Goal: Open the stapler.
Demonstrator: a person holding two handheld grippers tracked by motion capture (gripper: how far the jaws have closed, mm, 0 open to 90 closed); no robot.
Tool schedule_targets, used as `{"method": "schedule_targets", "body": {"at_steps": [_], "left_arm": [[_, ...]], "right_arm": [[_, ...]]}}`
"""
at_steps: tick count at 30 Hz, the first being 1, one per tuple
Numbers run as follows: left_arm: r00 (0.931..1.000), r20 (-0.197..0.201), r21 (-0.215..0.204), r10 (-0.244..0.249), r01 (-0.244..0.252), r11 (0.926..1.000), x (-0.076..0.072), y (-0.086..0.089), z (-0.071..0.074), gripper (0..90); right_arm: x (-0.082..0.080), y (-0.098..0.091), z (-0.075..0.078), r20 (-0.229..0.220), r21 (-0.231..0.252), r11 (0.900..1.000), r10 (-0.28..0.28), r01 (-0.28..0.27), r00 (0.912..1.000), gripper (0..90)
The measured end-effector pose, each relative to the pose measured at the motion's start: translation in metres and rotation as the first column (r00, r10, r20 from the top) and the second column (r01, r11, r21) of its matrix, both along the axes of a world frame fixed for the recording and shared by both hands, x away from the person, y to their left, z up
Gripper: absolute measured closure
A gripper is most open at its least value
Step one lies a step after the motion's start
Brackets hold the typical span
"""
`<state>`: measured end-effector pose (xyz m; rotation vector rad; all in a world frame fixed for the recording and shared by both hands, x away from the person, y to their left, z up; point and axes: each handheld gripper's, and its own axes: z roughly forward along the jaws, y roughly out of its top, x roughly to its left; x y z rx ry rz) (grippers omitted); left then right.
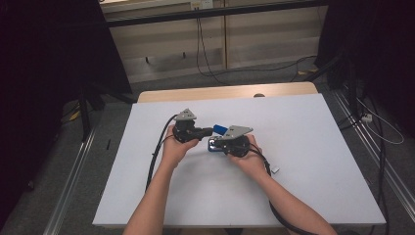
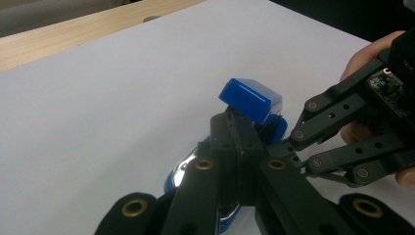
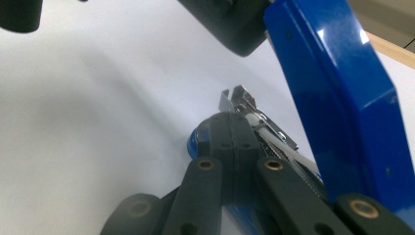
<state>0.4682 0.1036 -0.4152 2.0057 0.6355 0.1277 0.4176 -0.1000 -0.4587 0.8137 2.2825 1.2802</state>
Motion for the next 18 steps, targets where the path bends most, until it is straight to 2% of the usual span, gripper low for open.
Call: {"method": "schedule_targets", "body": {"at_steps": [5, 9, 12, 14, 18], "left_arm": [[1.0000, 0.005, -0.001, -0.001, 0.001, 1.0000, 0.001, 0.000, 0.000, 89.6], [1.0000, 0.006, 0.001, -0.003, 0.003, 1.0000, 0.001, 0.000, 0.000, 89.6], [0.9998, 0.016, 0.013, -0.006, 0.006, 0.9999, 0.001, 0.000, 0.000, 89.6], [0.9999, 0.013, 0.006, -0.006, 0.006, 1.0000, 0.001, 0.000, 0.000, 89.6], [0.9999, 0.014, 0.005, -0.005, 0.005, 1.0000, 0.002, 0.001, -0.001, 89.2]], "right_arm": [[0.001, 0.001, 0.008, 0.047, 0.026, 0.9989, -0.039, 0.038, 0.9981, 90.0], [0.001, 0.003, 0.005, 0.060, 0.021, 0.9978, -0.064, 0.063, 0.9961, 90.0], [0.002, 0.003, 0.000, 0.053, 0.039, 0.9955, -0.089, 0.087, 0.9946, 90.0], [0.003, 0.002, -0.002, 0.053, 0.058, 0.9925, -0.111, 0.108, 0.9924, 90.0], [0.004, 0.005, -0.001, 0.046, 0.056, 0.9930, -0.107, 0.105, 0.9932, 90.0]]}}
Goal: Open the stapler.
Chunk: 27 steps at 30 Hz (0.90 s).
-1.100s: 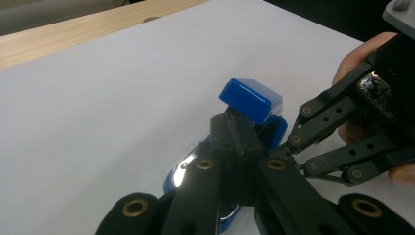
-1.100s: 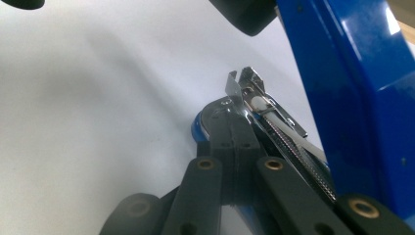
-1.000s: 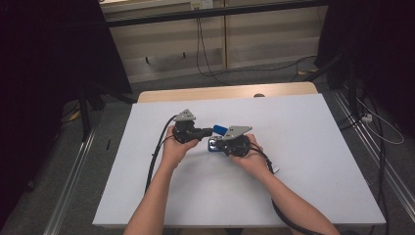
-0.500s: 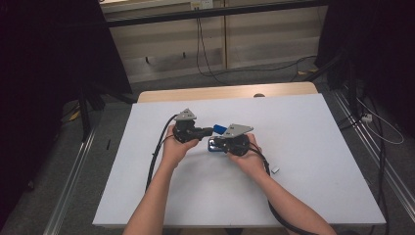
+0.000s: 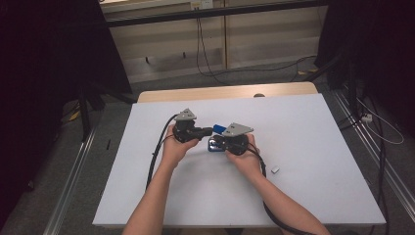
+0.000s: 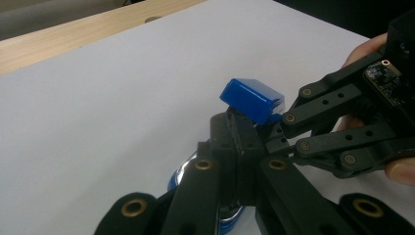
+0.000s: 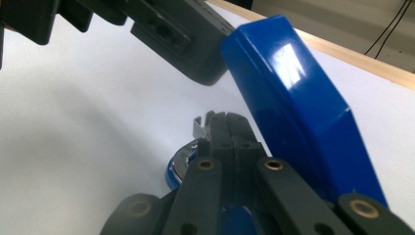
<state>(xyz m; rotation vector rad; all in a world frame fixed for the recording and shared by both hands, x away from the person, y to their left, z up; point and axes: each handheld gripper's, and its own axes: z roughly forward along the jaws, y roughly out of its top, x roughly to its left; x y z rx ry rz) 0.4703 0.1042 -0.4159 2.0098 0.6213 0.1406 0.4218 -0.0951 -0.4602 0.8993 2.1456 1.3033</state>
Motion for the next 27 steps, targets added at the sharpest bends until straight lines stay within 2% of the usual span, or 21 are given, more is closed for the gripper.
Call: {"method": "schedule_targets", "body": {"at_steps": [8, 14, 22, 24, 26, 27], "left_arm": [[1.0000, -0.009, 0.009, 0.000, 0.000, 1.0000, 0.002, 0.002, -0.004, 89.1], [1.0000, -0.007, 0.021, -0.001, 0.001, 0.9998, 0.002, 0.002, -0.006, 89.1], [0.9992, -0.032, 0.041, 0.022, -0.021, 0.9989, 0.003, 0.001, -0.020, 89.4], [0.9994, -0.032, 0.038, 0.011, -0.010, 0.9992, 0.003, -0.001, -0.022, 89.6], [0.9996, -0.026, 0.062, 0.007, -0.005, 0.9980, 0.004, -0.002, -0.024, 89.8], [0.9994, -0.033, 0.047, 0.013, -0.011, 0.9989, 0.004, -0.002, -0.025, 90.0]], "right_arm": [[-0.001, 0.004, -0.004, 0.022, 0.005, 0.9990, -0.045, 0.045, 0.9987, 90.0], [-0.002, 0.005, -0.003, 0.026, -0.008, 0.9990, -0.044, 0.044, 0.9987, 90.0], [-0.002, 0.004, -0.004, 0.035, -0.009, 0.9986, -0.052, 0.052, 0.9980, 90.0], [-0.003, 0.004, -0.004, 0.036, -0.009, 0.9985, -0.053, 0.054, 0.9979, 90.0], [-0.002, 0.004, -0.004, 0.036, -0.007, 0.9986, -0.053, 0.053, 0.9980, 90.0], [-0.002, 0.004, -0.004, 0.036, -0.008, 0.9986, -0.053, 0.053, 0.9980, 90.0]]}}
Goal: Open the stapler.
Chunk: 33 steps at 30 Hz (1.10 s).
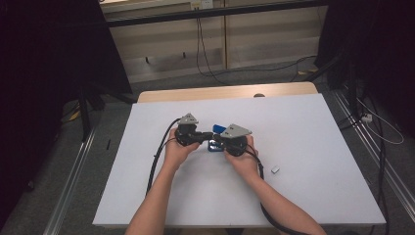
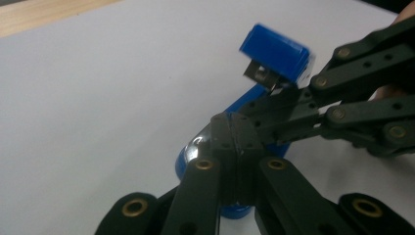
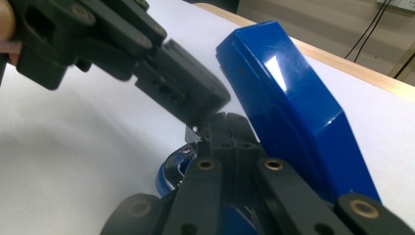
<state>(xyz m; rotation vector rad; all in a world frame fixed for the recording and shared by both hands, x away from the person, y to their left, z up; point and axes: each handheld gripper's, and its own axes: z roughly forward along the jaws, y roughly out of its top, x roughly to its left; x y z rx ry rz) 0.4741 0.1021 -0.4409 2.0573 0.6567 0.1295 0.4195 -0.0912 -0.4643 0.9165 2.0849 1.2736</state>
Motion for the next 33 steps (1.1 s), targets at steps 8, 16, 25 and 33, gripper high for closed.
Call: {"method": "schedule_targets", "body": {"at_steps": [8, 16, 25, 33], "left_arm": [[0.9999, 0.012, 0.005, -0.001, 0.001, 1.0000, -0.001, -0.001, -0.004, 90.0], [0.9999, 0.014, 0.016, 0.001, -0.001, 0.9999, -0.002, -0.002, -0.009, 90.0], [0.9997, 0.022, 0.003, -0.002, 0.002, 1.0000, -0.002, -0.001, -0.011, 90.0], [0.9998, 0.017, -0.004, -0.011, 0.011, 0.9999, -0.001, 0.000, -0.011, 90.0]], "right_arm": [[-0.001, 0.000, 0.001, 0.016, -0.010, 0.9999, -0.010, 0.010, 0.9998, 90.0], [-0.003, -0.002, 0.007, 0.024, -0.005, 0.9999, -0.016, 0.016, 0.9996, 90.0], [-0.005, -0.003, 0.026, 0.070, -0.029, 0.9988, -0.038, 0.040, 0.9968, 90.0], [-0.008, -0.017, 0.035, 0.081, -0.038, 0.9955, -0.083, 0.086, 0.9933, 90.0]]}}
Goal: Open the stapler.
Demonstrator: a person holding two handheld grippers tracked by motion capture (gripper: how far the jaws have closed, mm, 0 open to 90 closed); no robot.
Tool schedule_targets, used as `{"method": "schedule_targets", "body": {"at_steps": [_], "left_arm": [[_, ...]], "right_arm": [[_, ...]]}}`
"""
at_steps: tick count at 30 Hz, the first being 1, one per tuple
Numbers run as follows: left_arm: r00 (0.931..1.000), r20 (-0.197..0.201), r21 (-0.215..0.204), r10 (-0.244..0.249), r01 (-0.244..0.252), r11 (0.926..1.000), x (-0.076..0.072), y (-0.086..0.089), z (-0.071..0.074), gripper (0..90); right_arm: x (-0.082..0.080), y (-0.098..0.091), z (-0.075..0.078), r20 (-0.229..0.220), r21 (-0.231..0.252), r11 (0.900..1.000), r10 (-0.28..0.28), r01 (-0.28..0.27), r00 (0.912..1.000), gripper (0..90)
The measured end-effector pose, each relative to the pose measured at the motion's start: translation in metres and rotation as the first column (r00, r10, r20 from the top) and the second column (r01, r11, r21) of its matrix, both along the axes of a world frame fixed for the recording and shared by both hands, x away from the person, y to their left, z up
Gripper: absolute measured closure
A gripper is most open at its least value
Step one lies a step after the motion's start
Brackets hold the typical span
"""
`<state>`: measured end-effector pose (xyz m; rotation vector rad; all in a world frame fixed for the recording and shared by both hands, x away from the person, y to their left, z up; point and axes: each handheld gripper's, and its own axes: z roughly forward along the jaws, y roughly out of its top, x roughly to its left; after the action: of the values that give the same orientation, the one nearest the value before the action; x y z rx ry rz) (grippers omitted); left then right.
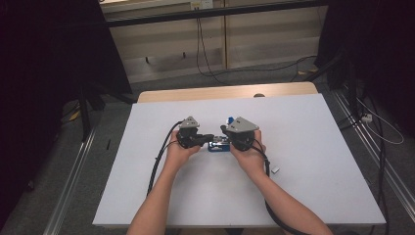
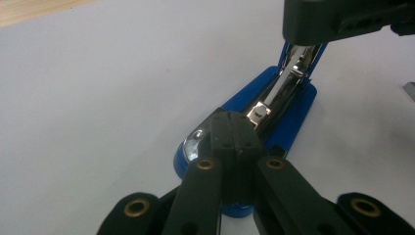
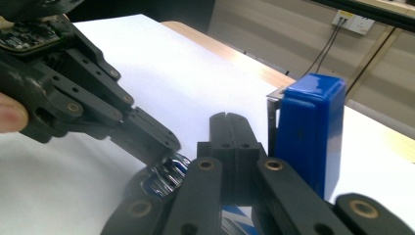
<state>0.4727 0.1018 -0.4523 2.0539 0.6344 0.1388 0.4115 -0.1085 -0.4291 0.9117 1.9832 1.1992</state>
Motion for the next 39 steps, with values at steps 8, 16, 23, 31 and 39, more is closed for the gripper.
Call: {"method": "schedule_targets", "body": {"at_steps": [8, 16, 23, 31, 39], "left_arm": [[1.0000, -0.002, 0.004, -0.008, 0.008, 1.0000, 0.001, 0.001, 0.000, 90.0], [0.9999, -0.007, 0.032, -0.014, 0.014, 0.9994, 0.002, -0.002, 0.004, 90.0], [0.9999, -0.001, 0.046, -0.017, 0.017, 0.9988, 0.002, -0.002, 0.005, 90.0], [0.9998, -0.006, 0.045, -0.021, 0.021, 0.9988, 0.003, -0.002, 0.005, 90.0], [0.9997, -0.001, 0.046, -0.023, 0.023, 0.9987, 0.002, -0.002, 0.005, 90.0]], "right_arm": [[-0.005, -0.008, 0.002, 0.008, -0.021, 0.9992, -0.033, 0.033, 0.9994, 90.0], [-0.009, -0.025, 0.001, -0.012, -0.018, 0.9974, -0.070, 0.070, 0.9975, 90.0], [-0.009, -0.029, 0.000, -0.026, -0.016, 0.9969, -0.077, 0.077, 0.9967, 90.0], [-0.005, -0.049, -0.007, -0.074, 0.000, 0.9926, -0.121, 0.121, 0.9899, 90.0], [-0.003, -0.064, -0.021, -0.118, 0.000, 0.9914, -0.130, 0.131, 0.9845, 90.0]]}}
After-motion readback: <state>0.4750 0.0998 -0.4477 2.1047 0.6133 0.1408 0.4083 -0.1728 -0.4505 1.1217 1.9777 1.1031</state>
